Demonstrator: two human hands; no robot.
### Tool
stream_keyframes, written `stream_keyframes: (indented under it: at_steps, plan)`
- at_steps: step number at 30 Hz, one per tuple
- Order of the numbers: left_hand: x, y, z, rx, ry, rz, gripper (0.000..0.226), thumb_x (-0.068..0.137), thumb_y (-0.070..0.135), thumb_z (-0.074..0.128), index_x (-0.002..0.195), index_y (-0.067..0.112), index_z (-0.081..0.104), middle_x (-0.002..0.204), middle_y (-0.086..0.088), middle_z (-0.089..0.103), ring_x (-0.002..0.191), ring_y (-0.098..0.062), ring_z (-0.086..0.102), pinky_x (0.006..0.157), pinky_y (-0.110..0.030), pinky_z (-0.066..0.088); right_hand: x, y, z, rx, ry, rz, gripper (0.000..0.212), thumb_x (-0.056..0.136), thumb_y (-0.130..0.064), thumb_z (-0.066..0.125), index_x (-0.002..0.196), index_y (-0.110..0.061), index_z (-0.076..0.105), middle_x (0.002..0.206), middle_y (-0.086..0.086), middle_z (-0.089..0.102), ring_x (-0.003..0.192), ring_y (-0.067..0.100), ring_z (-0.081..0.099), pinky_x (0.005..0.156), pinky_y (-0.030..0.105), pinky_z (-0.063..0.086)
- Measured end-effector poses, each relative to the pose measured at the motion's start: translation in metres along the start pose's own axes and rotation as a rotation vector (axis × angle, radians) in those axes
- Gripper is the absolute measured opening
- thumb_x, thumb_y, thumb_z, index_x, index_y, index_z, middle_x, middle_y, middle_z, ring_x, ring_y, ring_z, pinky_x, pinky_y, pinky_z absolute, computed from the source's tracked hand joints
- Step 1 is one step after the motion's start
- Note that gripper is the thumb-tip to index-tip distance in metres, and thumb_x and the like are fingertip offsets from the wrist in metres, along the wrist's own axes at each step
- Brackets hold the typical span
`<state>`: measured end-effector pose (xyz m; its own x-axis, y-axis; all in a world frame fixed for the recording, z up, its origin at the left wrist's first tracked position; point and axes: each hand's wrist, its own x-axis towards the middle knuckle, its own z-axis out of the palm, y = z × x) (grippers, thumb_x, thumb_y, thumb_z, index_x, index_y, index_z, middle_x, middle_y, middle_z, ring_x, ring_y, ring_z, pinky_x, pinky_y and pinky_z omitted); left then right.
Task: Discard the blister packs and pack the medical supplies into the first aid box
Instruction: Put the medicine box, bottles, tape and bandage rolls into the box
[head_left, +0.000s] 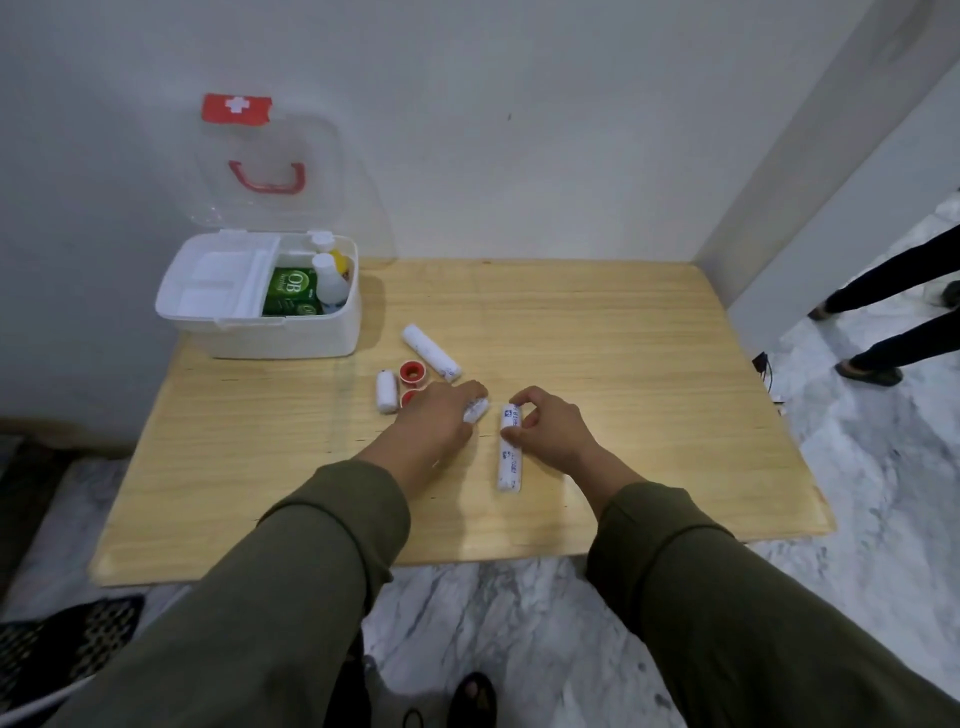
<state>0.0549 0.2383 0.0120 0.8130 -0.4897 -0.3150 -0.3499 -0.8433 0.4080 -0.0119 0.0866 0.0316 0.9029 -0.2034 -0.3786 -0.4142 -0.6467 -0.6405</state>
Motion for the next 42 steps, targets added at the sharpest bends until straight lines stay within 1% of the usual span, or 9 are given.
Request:
stream_keyframes:
  at_steps: [4, 8, 13, 17, 23, 30, 34, 39, 42]
  plan:
    - [-0.001, 0.003, -0.003, -0.074, -0.003, -0.005, 0.034, 0.089, 0.019, 0.050, 0.120, 0.031, 0.045, 0.110, -0.010, 0.058, 0.098, -0.026, 0.054, 0.073, -0.034, 0.045, -0.001, 0.000, -0.006, 0.044, 0.011, 0.032, 0.033, 0.082, -0.014, 0.065, 0.113, -0.012, 0.053, 0.088, 0.009, 0.064, 0.079, 0.017, 0.055, 0.054, 0.016, 0.039]
    - [-0.005, 0.009, -0.020, -0.136, 0.063, 0.009, 0.023, 0.091, 0.028, 0.046, 0.113, 0.035, 0.046, 0.099, -0.006, 0.063, 0.085, -0.022, 0.058, 0.065, -0.029, 0.040, -0.004, -0.010, -0.018, 0.101, 0.064, 0.041, 0.028, 0.081, -0.010, 0.062, 0.108, -0.010, 0.053, 0.086, 0.006, 0.061, 0.080, 0.021, 0.057, 0.061, 0.026, 0.045]
    - [-0.011, 0.008, -0.060, -0.311, 0.173, 0.015, 0.017, 0.089, 0.039, 0.048, 0.106, 0.037, 0.050, 0.097, -0.007, 0.061, 0.083, -0.023, 0.062, 0.064, -0.033, 0.053, 0.001, -0.037, -0.034, 0.067, 0.159, -0.032, 0.012, 0.081, -0.008, 0.056, 0.091, -0.015, 0.056, 0.079, 0.004, 0.063, 0.079, 0.021, 0.059, 0.056, 0.022, 0.042]
    - [-0.014, -0.002, -0.076, -0.261, 0.126, 0.018, 0.024, 0.087, 0.028, 0.055, 0.110, 0.034, 0.050, 0.100, -0.008, 0.063, 0.087, -0.025, 0.063, 0.074, -0.039, 0.057, 0.003, -0.052, -0.025, -0.048, 0.099, -0.028, 0.025, 0.082, -0.013, 0.060, 0.107, -0.011, 0.059, 0.084, 0.005, 0.063, 0.083, 0.020, 0.057, 0.070, 0.023, 0.040]
    - [-0.009, -0.031, -0.082, -0.341, 0.161, 0.003, 0.023, 0.087, 0.026, 0.053, 0.109, 0.029, 0.052, 0.100, -0.007, 0.065, 0.087, -0.023, 0.062, 0.066, -0.027, 0.046, 0.019, -0.064, 0.007, -0.064, 0.079, 0.002, 0.051, 0.079, -0.034, 0.071, 0.122, -0.016, 0.049, 0.112, 0.014, 0.062, 0.099, 0.024, 0.056, 0.077, 0.024, 0.038]
    - [-0.009, -0.057, -0.082, -0.410, 0.163, 0.027, 0.028, 0.086, 0.024, 0.058, 0.113, 0.025, 0.053, 0.098, -0.005, 0.066, 0.084, -0.017, 0.062, 0.068, -0.024, 0.045, 0.033, -0.072, 0.043, 0.058, 0.140, 0.149, 0.052, 0.077, -0.031, 0.073, 0.119, -0.012, 0.050, 0.102, 0.010, 0.058, 0.089, 0.026, 0.064, 0.077, 0.037, 0.055]
    - [-0.012, -0.069, -0.075, -0.430, 0.141, 0.020, 0.027, 0.086, 0.025, 0.058, 0.113, 0.027, 0.053, 0.092, -0.003, 0.065, 0.083, -0.016, 0.062, 0.073, -0.023, 0.044, 0.035, -0.072, 0.053, 0.037, 0.170, 0.133, 0.035, 0.080, -0.019, 0.067, 0.111, -0.010, 0.053, 0.104, 0.014, 0.062, 0.077, 0.021, 0.054, 0.050, 0.019, 0.037]
    - [-0.013, -0.070, -0.088, -0.414, 0.103, 0.066, 0.031, 0.084, 0.023, 0.061, 0.113, 0.026, 0.052, 0.097, -0.004, 0.066, 0.089, -0.019, 0.063, 0.074, -0.027, 0.048, 0.028, -0.082, 0.036, 0.023, 0.229, 0.131, 0.030, 0.081, -0.015, 0.062, 0.108, -0.009, 0.051, 0.087, 0.009, 0.055, 0.075, 0.024, 0.051, 0.060, 0.025, 0.039]
    - [-0.011, -0.068, -0.117, -0.430, 0.118, 0.112, 0.031, 0.085, 0.021, 0.063, 0.113, 0.026, 0.052, 0.096, -0.004, 0.065, 0.093, -0.021, 0.065, 0.079, -0.031, 0.051, 0.028, -0.104, 0.014, 0.025, 0.306, 0.080, 0.027, 0.081, -0.014, 0.060, 0.106, -0.012, 0.050, 0.086, 0.010, 0.059, 0.075, 0.024, 0.053, 0.053, 0.024, 0.037]
